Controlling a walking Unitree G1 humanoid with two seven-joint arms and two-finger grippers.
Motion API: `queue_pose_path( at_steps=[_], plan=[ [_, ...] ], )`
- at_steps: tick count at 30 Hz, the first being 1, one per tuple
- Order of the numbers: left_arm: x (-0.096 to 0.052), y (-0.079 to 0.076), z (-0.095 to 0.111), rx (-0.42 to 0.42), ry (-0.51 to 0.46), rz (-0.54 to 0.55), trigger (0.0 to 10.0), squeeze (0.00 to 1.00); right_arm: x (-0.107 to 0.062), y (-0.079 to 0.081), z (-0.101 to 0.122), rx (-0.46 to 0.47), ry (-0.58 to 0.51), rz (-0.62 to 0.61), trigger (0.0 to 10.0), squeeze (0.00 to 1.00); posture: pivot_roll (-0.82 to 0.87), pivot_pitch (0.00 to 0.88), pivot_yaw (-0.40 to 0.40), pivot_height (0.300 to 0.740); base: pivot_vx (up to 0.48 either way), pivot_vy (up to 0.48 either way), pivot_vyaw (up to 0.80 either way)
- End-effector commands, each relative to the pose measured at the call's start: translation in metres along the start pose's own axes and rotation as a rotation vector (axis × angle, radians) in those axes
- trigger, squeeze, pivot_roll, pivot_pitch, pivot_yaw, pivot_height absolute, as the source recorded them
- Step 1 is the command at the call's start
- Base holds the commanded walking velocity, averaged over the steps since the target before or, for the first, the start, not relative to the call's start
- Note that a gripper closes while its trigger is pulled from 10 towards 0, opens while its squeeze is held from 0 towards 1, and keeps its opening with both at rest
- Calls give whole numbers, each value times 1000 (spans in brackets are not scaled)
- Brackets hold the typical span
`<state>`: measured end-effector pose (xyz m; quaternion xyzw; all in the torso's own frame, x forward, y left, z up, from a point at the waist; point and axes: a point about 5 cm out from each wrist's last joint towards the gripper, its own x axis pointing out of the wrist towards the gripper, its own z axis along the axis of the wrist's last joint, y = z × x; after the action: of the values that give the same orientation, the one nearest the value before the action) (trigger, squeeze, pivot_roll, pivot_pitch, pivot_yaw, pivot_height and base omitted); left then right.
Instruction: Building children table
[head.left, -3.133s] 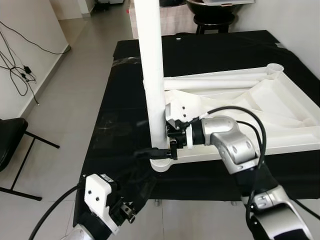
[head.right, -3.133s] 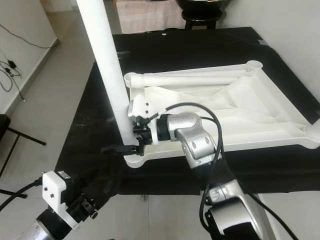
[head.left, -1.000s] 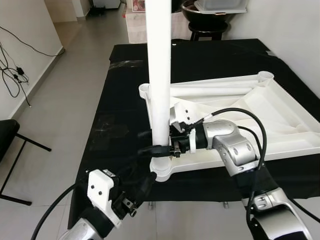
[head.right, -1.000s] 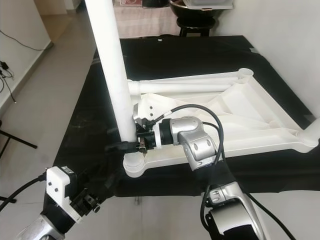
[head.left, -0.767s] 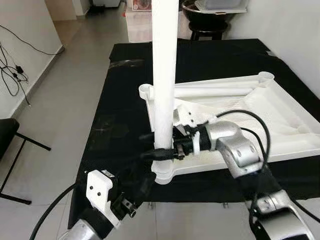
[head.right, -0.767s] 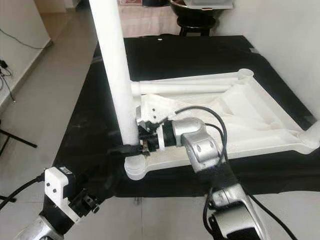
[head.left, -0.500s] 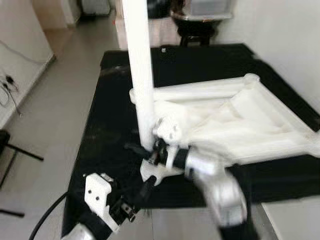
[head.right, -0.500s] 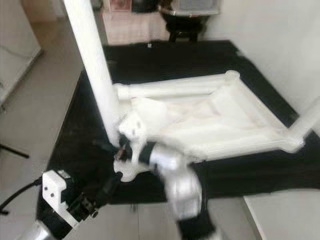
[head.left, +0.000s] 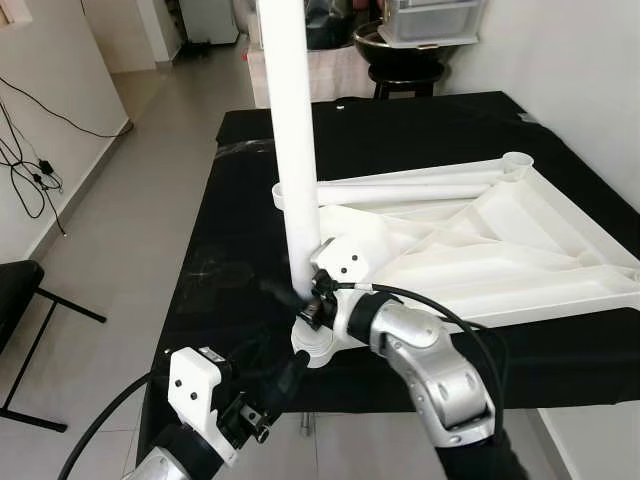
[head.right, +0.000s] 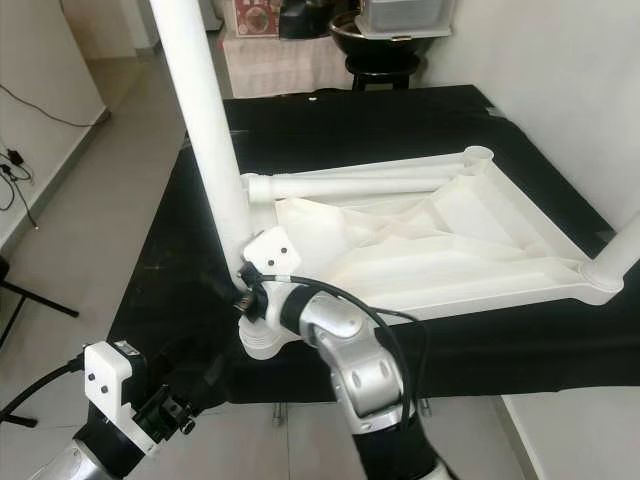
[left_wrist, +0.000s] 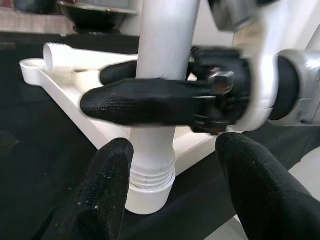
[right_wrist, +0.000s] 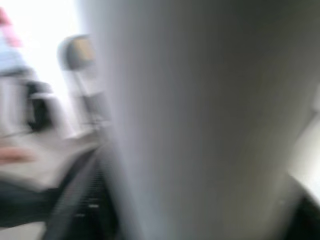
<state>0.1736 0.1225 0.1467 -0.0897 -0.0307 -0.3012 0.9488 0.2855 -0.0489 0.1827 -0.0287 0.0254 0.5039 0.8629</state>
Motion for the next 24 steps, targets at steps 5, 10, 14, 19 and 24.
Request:
queue_pose_path(
  at_steps=[5, 10, 14, 19, 24],
  plan=[
    [-1, 2, -1, 0, 16, 3, 10000, 0, 6, -1, 24, -109, -83, 220, 10000, 1000, 60, 136, 12, 740, 0, 0, 0],
    [-1, 0, -2, 0, 14, 5, 10000, 0, 9, -7, 26, -230, 0, 457, 10000, 0, 72, 134, 4, 740, 0, 0, 0],
    [-2, -1, -2, -2, 12, 9, 10000, 0, 11, -20, 33, -262, 42, 533, 10000, 0, 77, 136, -3, 740, 0, 0, 0],
    [-2, -2, -2, -3, 11, 11, 10000, 0, 12, -25, 34, -238, 67, 627, 0, 0, 78, 135, -5, 740, 0, 0, 0],
    [-2, -4, -2, -9, 9, 11, 10000, 0, 11, -27, 27, -213, 91, 722, 0, 0, 79, 142, -9, 740, 0, 0, 0]
  ],
)
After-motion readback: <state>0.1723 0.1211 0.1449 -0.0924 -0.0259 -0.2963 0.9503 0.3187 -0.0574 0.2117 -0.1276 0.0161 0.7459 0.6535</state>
